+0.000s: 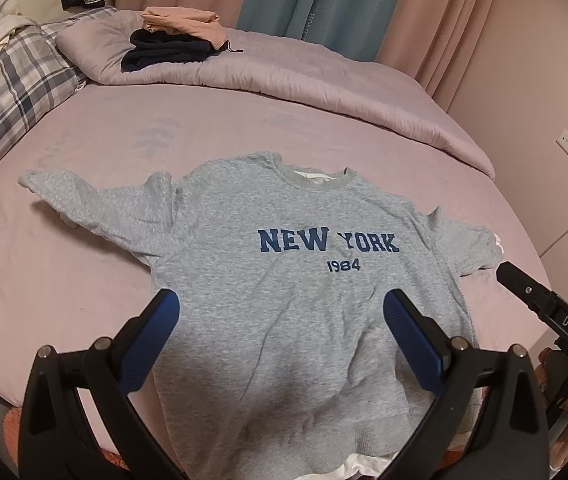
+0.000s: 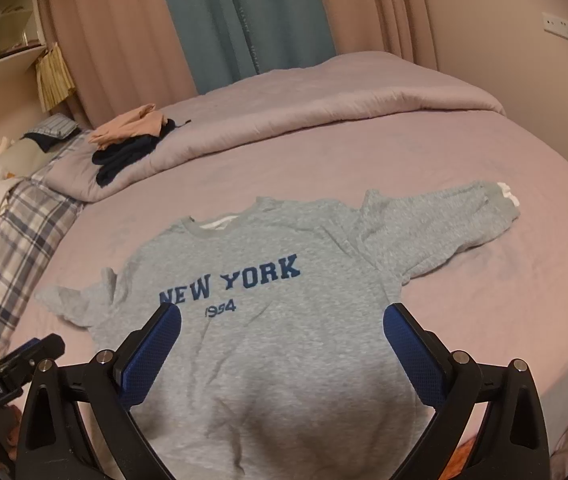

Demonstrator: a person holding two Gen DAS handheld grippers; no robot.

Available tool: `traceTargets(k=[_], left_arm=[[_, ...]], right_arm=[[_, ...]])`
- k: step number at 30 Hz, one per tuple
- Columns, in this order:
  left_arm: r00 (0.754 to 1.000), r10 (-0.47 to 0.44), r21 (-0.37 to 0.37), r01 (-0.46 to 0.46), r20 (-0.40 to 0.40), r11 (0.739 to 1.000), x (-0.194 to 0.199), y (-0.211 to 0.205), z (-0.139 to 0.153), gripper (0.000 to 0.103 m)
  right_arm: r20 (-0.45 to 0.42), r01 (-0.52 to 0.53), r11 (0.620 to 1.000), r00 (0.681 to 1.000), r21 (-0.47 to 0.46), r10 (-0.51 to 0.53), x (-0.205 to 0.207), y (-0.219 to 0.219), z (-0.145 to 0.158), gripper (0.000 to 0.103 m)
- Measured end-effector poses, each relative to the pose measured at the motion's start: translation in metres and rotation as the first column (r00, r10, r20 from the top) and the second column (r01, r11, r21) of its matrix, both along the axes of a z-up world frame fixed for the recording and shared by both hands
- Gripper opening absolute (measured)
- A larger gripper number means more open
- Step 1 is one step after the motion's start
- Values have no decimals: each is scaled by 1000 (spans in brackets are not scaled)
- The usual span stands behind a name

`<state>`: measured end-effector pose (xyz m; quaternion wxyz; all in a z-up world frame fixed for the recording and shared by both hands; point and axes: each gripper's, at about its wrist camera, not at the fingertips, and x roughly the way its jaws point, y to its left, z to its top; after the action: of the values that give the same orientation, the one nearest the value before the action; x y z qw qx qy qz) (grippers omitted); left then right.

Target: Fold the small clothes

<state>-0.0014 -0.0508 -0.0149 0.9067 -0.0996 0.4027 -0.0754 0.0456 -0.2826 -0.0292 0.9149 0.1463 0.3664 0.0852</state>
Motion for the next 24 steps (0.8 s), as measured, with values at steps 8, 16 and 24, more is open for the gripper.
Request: traceTargets(k=[8,16,24], left_arm=[[1000,12,-1,-12,-9,1000,1,4,-2,102],[1000,19,-6,-20,-24,1000,4,8,-4,102],[999,24,-18,-25,-27,1000,5,10,-4,102]], right_arm=[[0,1,1000,1000,0,-1,1,-1,0,101],[-4,2,1000,1000,-2,-2,2,-1,-1,101],[-7,15,1000,1000,-1,-15,3,-3,-2,99]])
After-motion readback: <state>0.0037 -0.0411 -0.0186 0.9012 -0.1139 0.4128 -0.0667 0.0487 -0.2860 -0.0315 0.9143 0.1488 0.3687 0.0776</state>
